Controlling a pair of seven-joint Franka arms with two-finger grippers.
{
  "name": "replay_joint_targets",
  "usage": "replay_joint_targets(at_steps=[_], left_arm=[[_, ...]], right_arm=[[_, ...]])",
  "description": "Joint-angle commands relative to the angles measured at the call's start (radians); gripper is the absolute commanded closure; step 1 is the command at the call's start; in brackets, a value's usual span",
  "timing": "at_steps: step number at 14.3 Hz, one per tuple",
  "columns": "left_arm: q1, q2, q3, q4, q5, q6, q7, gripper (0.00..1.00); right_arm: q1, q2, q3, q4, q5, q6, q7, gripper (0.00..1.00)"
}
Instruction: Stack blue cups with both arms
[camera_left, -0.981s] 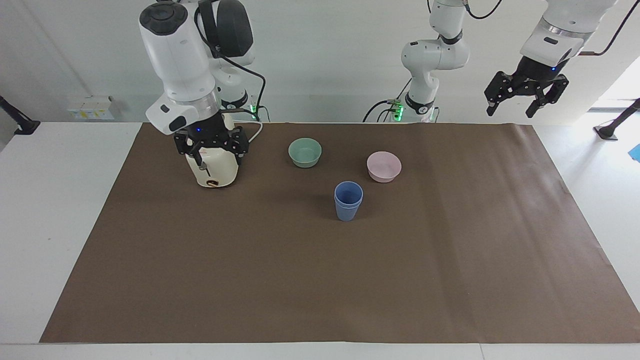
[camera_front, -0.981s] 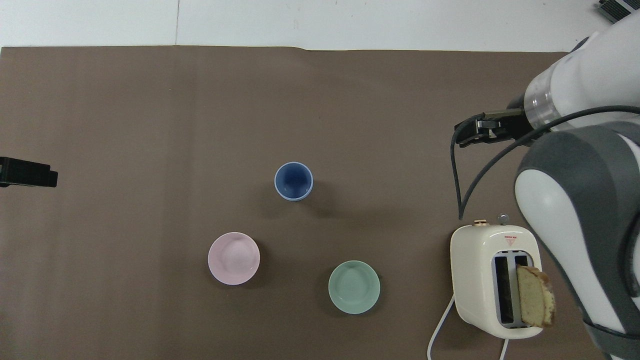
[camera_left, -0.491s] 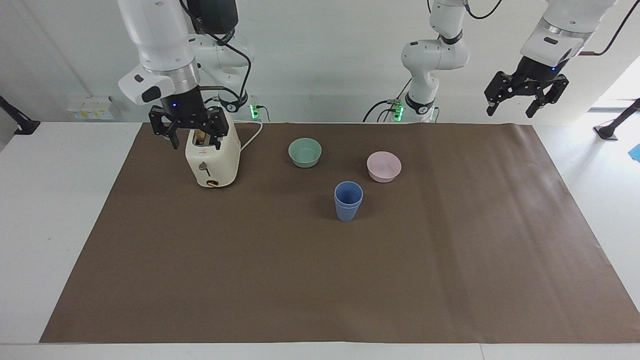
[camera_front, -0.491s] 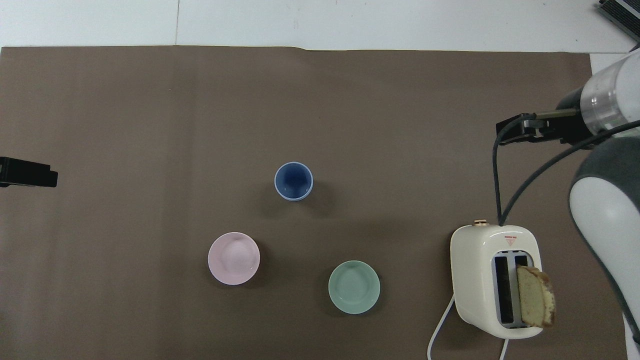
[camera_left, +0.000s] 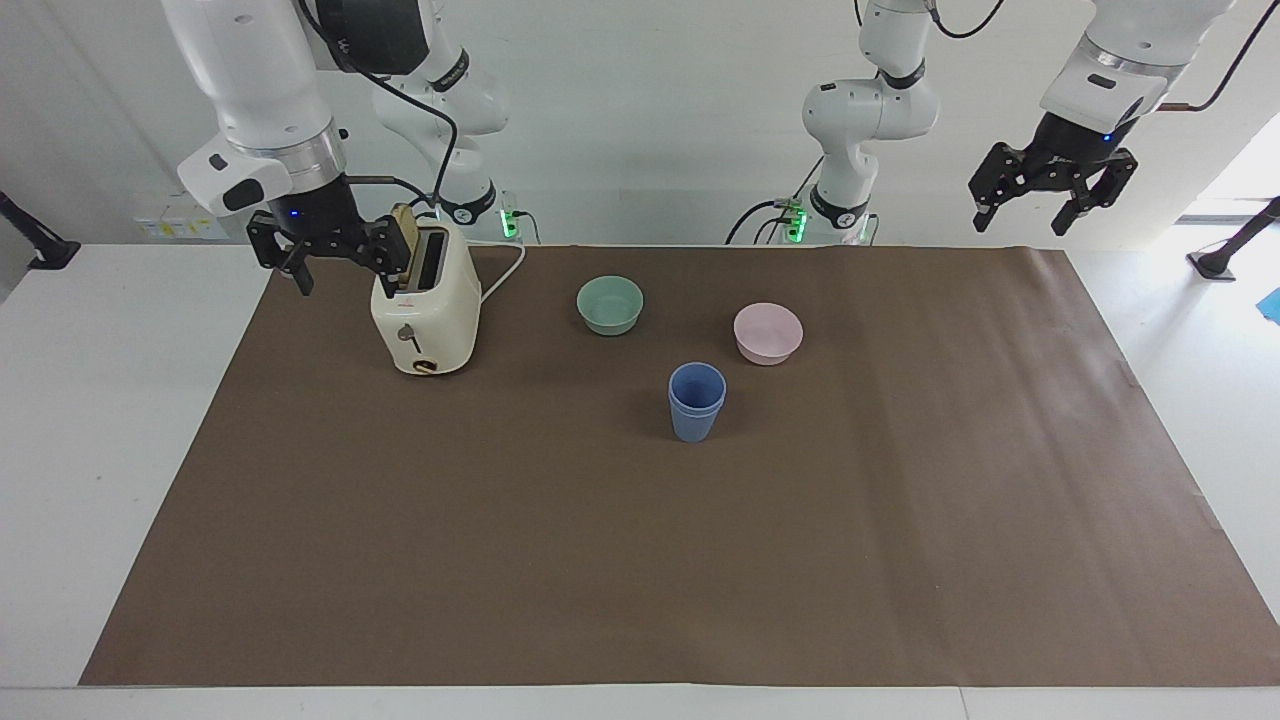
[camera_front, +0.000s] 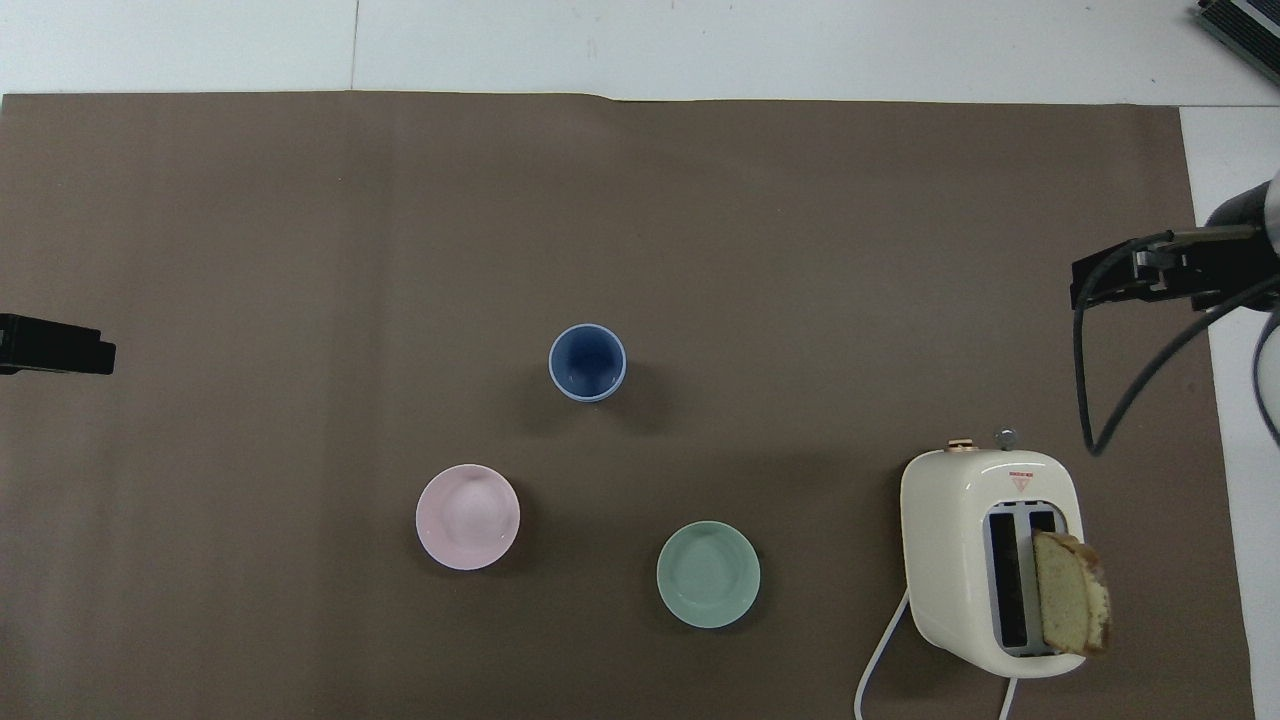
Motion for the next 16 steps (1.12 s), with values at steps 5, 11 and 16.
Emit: replay_joint_targets(at_steps=[5,11,16], left_arm=[[0.015,-0.005,-0.008,0.010,0.005,-0.019,0.006,0.00],[0.015,-0.004,-0.008,0.010,0.005,-0.021,0.006,0.00],[0.015,-0.005,-0.008,0.010,0.005,-0.021,0.006,0.00]], right_arm=[[0.040,-0.046,-0.061,-0.020,0.041,-0.026,-0.028,0.00],[0.040,-0.050,-0.059,-0.018,0.041,-0.044,-0.030,0.00],[0.040,-0.050,-0.059,-0.018,0.041,-0.043,-0.030,0.00]])
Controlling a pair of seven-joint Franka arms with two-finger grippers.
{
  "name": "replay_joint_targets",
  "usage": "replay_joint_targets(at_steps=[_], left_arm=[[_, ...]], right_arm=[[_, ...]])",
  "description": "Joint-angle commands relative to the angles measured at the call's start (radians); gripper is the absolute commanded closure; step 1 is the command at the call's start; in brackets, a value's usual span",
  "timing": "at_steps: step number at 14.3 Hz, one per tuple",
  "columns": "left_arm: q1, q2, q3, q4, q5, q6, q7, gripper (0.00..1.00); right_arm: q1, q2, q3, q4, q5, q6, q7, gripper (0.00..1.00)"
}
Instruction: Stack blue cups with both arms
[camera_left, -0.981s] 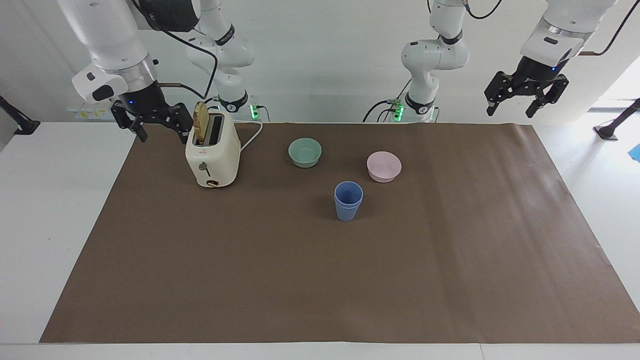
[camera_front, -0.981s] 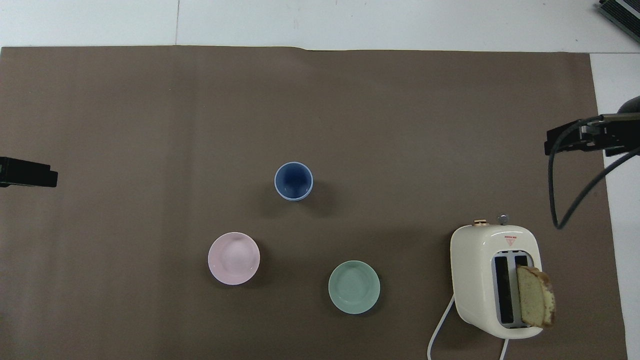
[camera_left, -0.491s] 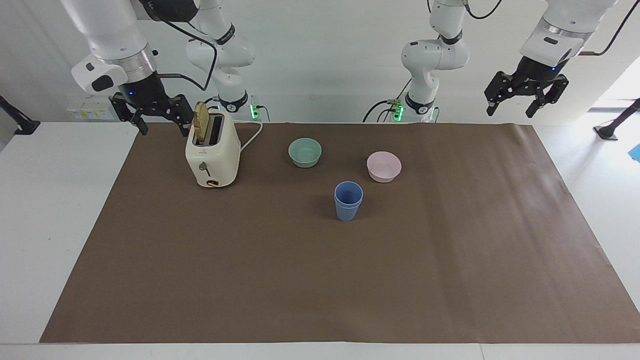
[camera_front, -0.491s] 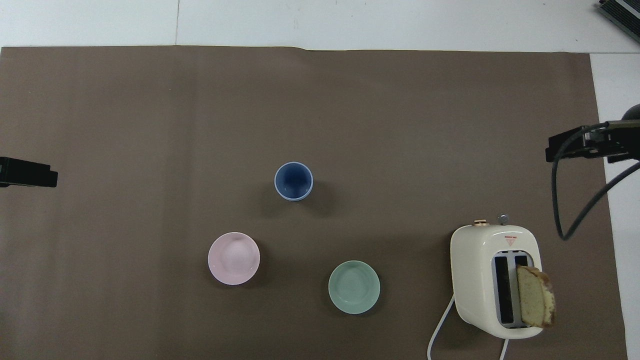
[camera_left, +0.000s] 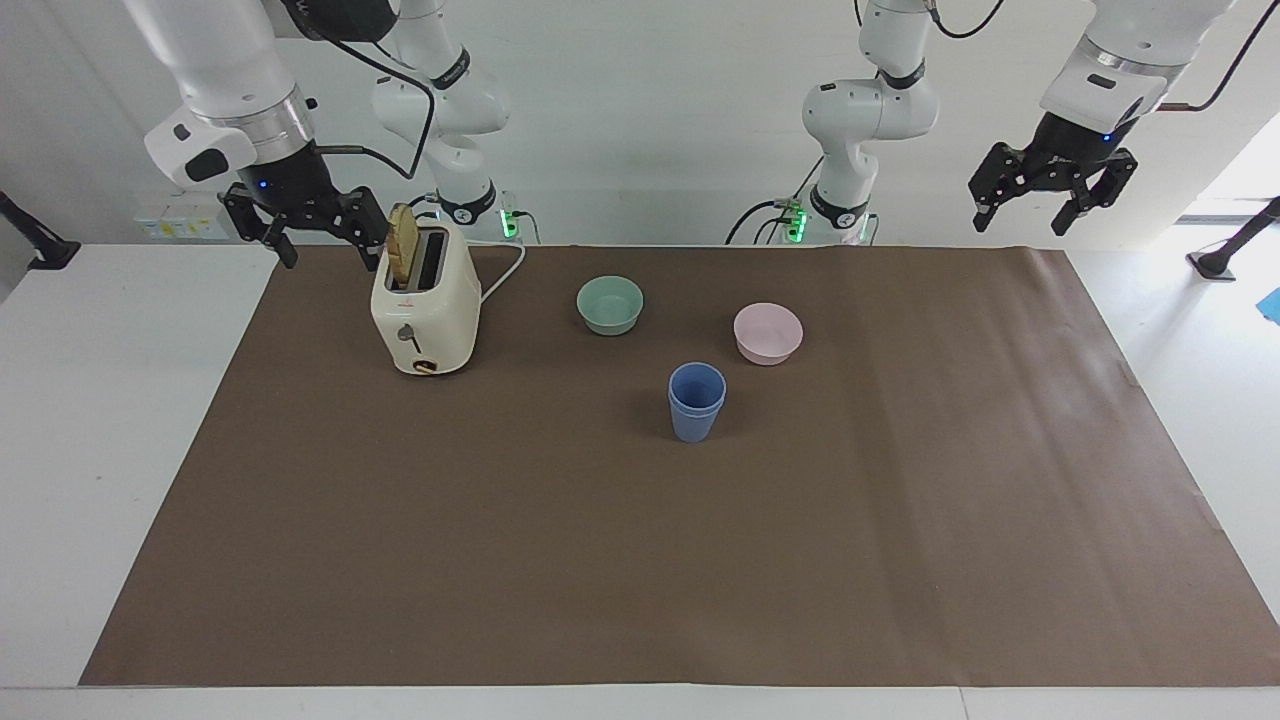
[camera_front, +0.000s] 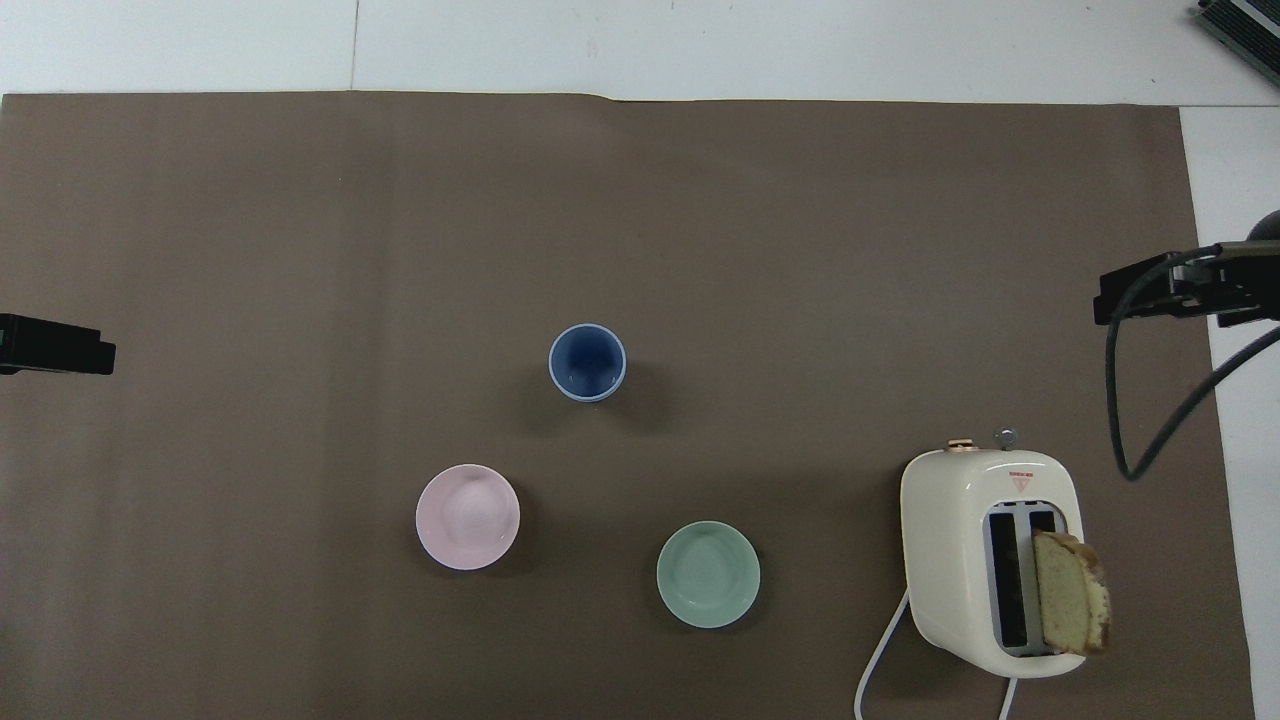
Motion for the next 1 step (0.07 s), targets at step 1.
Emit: replay_joint_targets(at_steps=[1], left_arm=[[0.015,-0.004,-0.008,0.010,0.005,-0.019,0.006,0.00]], right_arm=[[0.003,-0.019,-0.010,-0.017,0.017,-0.007,-0.022,0.00]])
